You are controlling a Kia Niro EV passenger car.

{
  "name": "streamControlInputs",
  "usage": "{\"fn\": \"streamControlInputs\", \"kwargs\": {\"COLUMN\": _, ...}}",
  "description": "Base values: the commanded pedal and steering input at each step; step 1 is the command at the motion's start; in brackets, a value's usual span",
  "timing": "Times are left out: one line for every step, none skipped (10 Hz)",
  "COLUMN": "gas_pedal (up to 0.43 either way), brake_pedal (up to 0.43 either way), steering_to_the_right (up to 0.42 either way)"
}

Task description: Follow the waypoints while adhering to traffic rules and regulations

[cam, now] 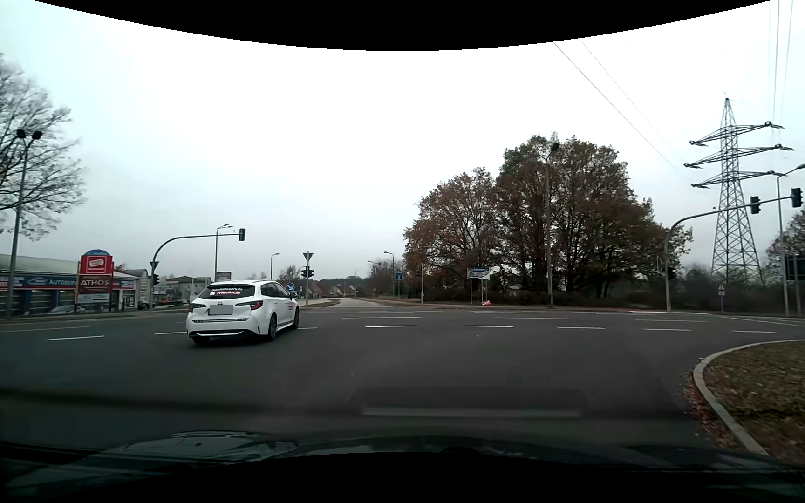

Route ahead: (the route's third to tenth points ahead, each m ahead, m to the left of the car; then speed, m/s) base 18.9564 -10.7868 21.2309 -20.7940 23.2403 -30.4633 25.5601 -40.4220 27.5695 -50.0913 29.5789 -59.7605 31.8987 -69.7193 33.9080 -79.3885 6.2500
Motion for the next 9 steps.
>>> {"fn": "streamControlInputs", "kwargs": {"gas_pedal": 0.169, "brake_pedal": 0.000, "steering_to_the_right": 0.155}}
{"fn": "streamControlInputs", "kwargs": {"gas_pedal": 0.169, "brake_pedal": 0.000, "steering_to_the_right": 0.166}}
{"fn": "streamControlInputs", "kwargs": {"gas_pedal": 0.157, "brake_pedal": 0.000, "steering_to_the_right": 0.175}}
{"fn": "streamControlInputs", "kwargs": {"gas_pedal": 0.157, "brake_pedal": 0.000, "steering_to_the_right": 0.182}}
{"fn": "streamControlInputs", "kwargs": {"gas_pedal": 0.157, "brake_pedal": 0.000, "steering_to_the_right": 0.193}}
{"fn": "streamControlInputs", "kwargs": {"gas_pedal": 0.150, "brake_pedal": 0.000, "steering_to_the_right": 0.201}}
{"fn": "streamControlInputs", "kwargs": {"gas_pedal": 0.150, "brake_pedal": 0.000, "steering_to_the_right": 0.207}}
{"fn": "streamControlInputs", "kwargs": {"gas_pedal": 0.150, "brake_pedal": 0.000, "steering_to_the_right": 0.211}}
{"fn": "streamControlInputs", "kwargs": {"gas_pedal": 0.150, "brake_pedal": 0.000, "steering_to_the_right": 0.217}}
